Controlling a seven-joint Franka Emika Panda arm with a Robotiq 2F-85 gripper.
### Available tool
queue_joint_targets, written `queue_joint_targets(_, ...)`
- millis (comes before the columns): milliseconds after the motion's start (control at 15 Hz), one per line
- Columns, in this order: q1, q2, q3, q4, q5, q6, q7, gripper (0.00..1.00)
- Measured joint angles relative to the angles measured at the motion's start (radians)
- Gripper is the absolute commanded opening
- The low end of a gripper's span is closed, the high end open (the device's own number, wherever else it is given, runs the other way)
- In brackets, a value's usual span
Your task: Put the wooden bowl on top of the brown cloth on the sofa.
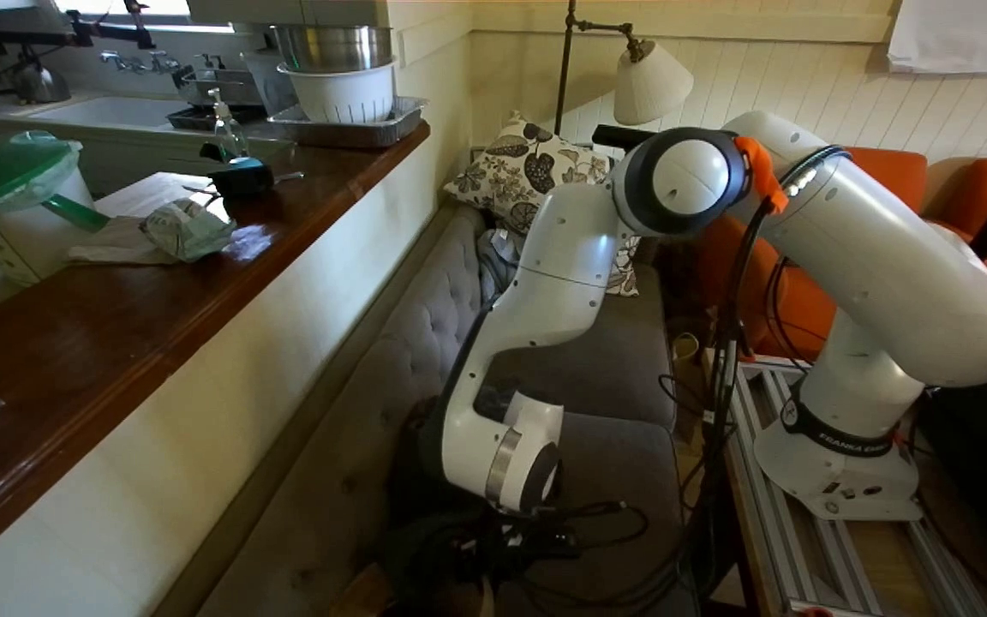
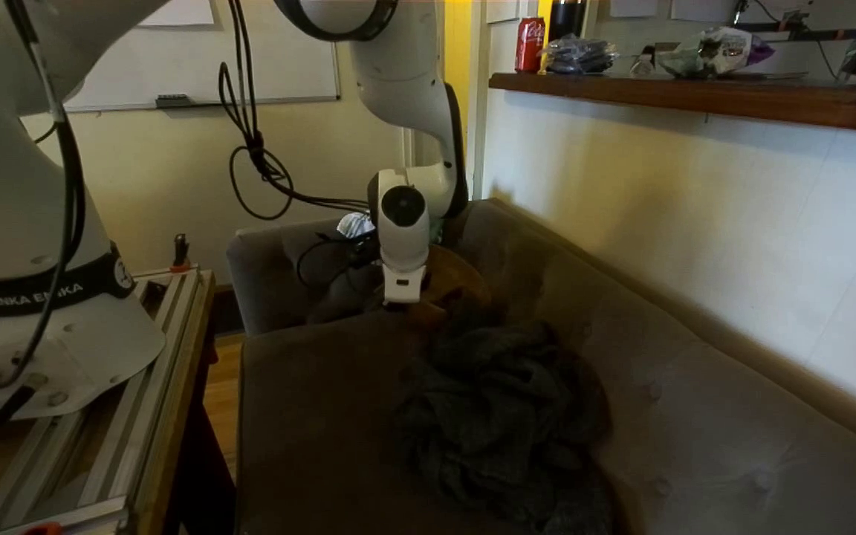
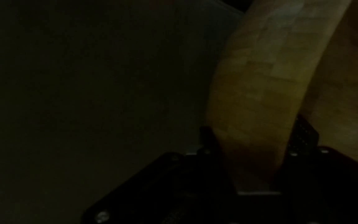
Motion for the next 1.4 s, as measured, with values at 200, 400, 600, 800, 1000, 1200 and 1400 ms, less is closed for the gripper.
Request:
queue_joint_targets(200,-0.019,-0.098,-0.053,-0.060,0.227,-0.119,-0.200,0.04)
queue_joint_targets(400,-0.021,-0.187,-0.102,-0.142,0.393,-0.208,-0.340,0.04)
queue_joint_targets(600,-0.020,-0.257,-0.125,-0.231,0.508,-0.275,-0.445,0.04)
queue_joint_targets(800,-0.012,-0.349,-0.132,-0.344,0.655,-0.335,-0.573,0.04)
queue_joint_targets(1000,-0.012,-0.465,-0.136,-0.459,0.696,-0.404,-0.586,0.04)
queue_joint_targets(1200,0.068,-0.566,-0.191,-0.515,0.660,-0.388,-0.471,0.18)
queue_joint_targets(1400,0.164,-0.594,-0.225,-0.517,0.659,-0.373,-0.404,0.04)
